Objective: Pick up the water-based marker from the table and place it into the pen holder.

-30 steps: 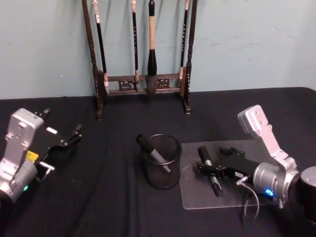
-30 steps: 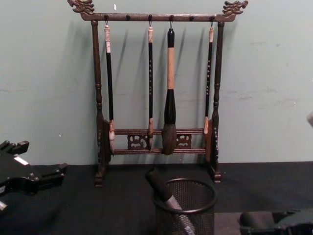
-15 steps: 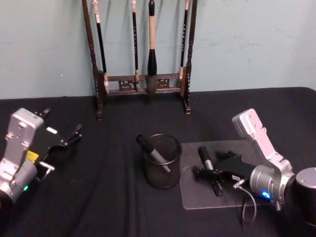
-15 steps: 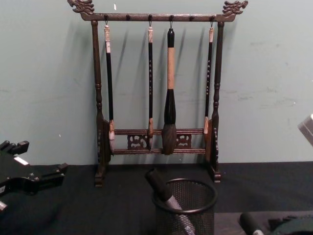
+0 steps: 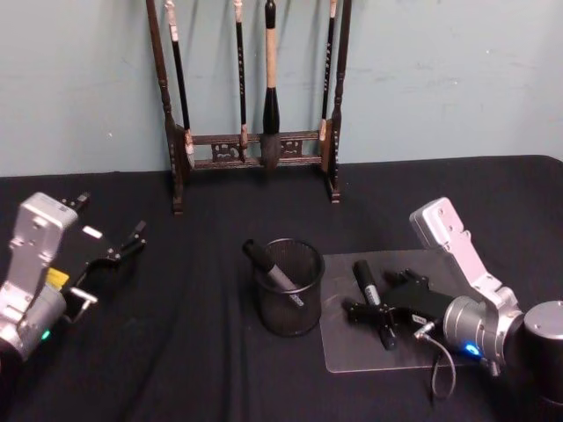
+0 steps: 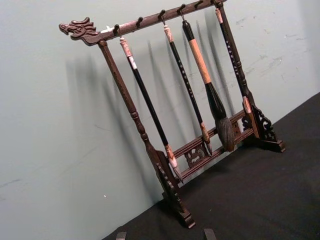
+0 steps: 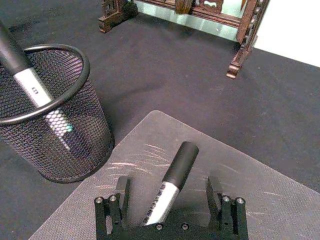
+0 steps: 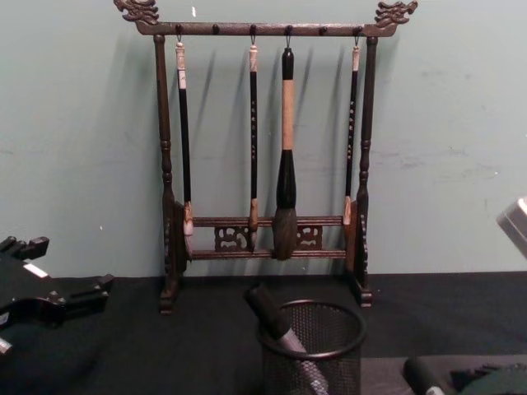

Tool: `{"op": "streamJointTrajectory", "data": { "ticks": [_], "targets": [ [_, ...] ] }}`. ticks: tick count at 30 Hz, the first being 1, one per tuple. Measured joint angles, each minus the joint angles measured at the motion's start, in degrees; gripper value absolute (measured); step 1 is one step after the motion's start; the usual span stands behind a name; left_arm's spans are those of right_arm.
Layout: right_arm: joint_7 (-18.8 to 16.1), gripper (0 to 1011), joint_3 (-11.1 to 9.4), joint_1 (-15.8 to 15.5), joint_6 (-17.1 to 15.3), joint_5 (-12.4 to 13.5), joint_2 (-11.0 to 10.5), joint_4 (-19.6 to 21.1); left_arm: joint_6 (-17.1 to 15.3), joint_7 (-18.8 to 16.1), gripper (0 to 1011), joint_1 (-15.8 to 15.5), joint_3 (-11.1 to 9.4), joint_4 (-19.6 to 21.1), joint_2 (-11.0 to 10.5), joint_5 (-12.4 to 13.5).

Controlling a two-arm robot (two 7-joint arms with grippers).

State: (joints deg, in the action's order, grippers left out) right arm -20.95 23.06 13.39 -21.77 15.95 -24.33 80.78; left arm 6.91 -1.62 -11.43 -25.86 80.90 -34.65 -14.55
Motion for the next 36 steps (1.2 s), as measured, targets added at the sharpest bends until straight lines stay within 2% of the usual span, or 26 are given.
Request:
{"op": "streamJointTrajectory", "data": {
  "ticks": [15, 21, 23, 25, 26, 27, 28, 29, 31, 33, 35, 36],
  "targets": [
    [-0.05, 978, -0.04, -0.02, 0.02, -0.08, 0.0, -0.02, 0.0, 0.0, 1001, 0.0, 0.0, 0.0, 0.0, 0.0],
    [-0.03, 835, -0.04, 0.01, 0.03, -0.04, -0.03, 0.0, 0.0, 0.0, 1001, 0.0, 0.0, 0.0, 0.0, 0.0],
    [-0.02, 718, -0.04, 0.01, 0.03, -0.02, -0.04, 0.01, 0.0, 0.0, 1001, 0.0, 0.0, 0.0, 0.0, 0.0],
    [-0.01, 683, -0.03, 0.01, 0.03, 0.0, -0.04, 0.02, 0.0, 0.0, 1001, 0.0, 0.0, 0.0, 0.0, 0.0],
    [0.0, 620, -0.03, 0.01, 0.03, 0.0, -0.04, 0.03, 0.0, 0.0, 1001, 0.0, 0.0, 0.0, 0.0, 0.0],
    [0.0, 620, -0.03, 0.01, 0.03, 0.0, -0.04, 0.03, 0.0, 0.0, 1001, 0.0, 0.0, 0.0, 0.0, 0.0],
    [0.0, 518, -0.03, 0.01, 0.03, 0.01, -0.04, 0.04, 0.0, 0.0, 1001, 0.0, 0.0, 0.0, 0.0, 0.0],
    [0.0, 518, -0.03, 0.01, 0.03, 0.02, -0.04, 0.04, 0.0, 0.0, 1001, 0.0, 0.0, 0.0, 0.0, 0.0],
    [0.01, 416, -0.03, 0.01, 0.03, 0.03, -0.04, 0.05, 0.0, 0.0, 1001, 0.0, 0.0, 0.0, 0.0, 0.0],
    [0.01, 375, -0.03, 0.01, 0.03, 0.04, -0.04, 0.05, 0.0, 0.0, 1001, 0.0, 0.0, 0.0, 0.0, 0.0],
    [0.01, 270, -0.04, 0.01, 0.03, 0.05, -0.04, 0.05, 0.0, 0.0, 1001, 0.0, 0.0, 0.0, 0.0, 0.0],
    [0.01, 253, -0.04, 0.01, 0.03, 0.05, -0.04, 0.05, 0.0, 0.0, 1001, 0.0, 0.0, 0.0, 0.0, 0.0]
  ]
}}
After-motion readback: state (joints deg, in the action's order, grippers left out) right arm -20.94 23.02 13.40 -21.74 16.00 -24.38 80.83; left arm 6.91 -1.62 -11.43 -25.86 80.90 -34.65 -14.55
